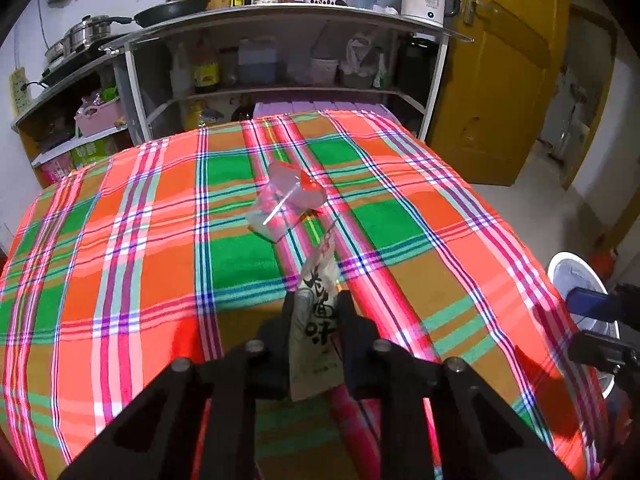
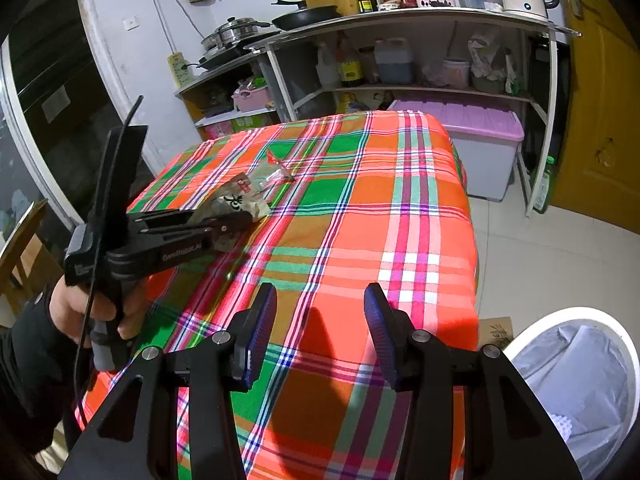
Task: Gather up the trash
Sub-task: 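Grasp the clear printed wrapper with the left tool, then grasp the clear plastic cup with red tab with the right tool while the left tool holds the wrapper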
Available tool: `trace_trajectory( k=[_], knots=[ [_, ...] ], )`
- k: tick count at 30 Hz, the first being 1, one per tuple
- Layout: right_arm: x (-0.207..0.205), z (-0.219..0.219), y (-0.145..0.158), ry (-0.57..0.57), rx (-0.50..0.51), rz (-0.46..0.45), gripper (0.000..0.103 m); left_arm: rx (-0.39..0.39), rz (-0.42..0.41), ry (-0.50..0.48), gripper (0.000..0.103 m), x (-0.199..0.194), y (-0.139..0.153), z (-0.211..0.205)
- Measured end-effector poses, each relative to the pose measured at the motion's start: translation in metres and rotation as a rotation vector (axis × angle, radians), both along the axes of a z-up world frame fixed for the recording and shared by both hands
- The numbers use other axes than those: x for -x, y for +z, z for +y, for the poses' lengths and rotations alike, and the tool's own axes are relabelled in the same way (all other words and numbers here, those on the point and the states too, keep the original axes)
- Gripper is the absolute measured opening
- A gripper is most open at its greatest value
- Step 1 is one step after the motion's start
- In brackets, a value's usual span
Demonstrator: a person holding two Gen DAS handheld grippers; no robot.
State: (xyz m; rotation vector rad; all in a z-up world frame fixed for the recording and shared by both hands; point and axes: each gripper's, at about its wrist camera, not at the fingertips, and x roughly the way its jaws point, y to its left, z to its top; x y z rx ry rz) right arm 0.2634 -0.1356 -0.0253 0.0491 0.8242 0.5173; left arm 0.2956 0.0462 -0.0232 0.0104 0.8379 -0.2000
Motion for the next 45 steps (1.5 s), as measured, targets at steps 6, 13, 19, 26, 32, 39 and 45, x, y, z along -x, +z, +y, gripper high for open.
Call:
trace_trajectory(
  k=[6, 13, 19, 26, 32, 39, 45],
  knots=[
    [-0.001, 0.011, 0.008, 0.014, 0.015, -0.015, 0.047, 0.044, -0.032, 0.046, 0.019, 0.026, 0.014, 0.013],
    [-0.011, 0.042, 0.019, 0.057, 0.040, -0.046, 0.046, 0.092, -0.068, 0.119, 0.019, 0.056, 0.026, 0.042],
    [-0.037, 0.079, 0.019, 0.103, 0.075, -0.069, 0.047, 0.123, -0.079, 0.174, 0.019, 0.071, 0.029, 0.067],
    [-0.076, 0.120, 0.006, 0.154, 0.163, -0.095, 0.052, 0.157, -0.094, 0.210, 0.019, 0.075, 0.024, 0.090],
    [-0.107, 0.145, -0.007, 0.193, 0.255, -0.122, 0.052, 0.183, -0.085, 0.218, 0.019, 0.074, 0.017, 0.101],
    [-0.124, 0.162, -0.018, 0.239, 0.333, -0.147, 0.052, 0.209, -0.072, 0.210, 0.019, 0.072, 0.011, 0.105],
    [-0.132, 0.170, -0.023, 0.243, 0.359, -0.143, 0.052, 0.221, -0.059, 0.208, 0.019, 0.072, 0.007, 0.104]
  ],
)
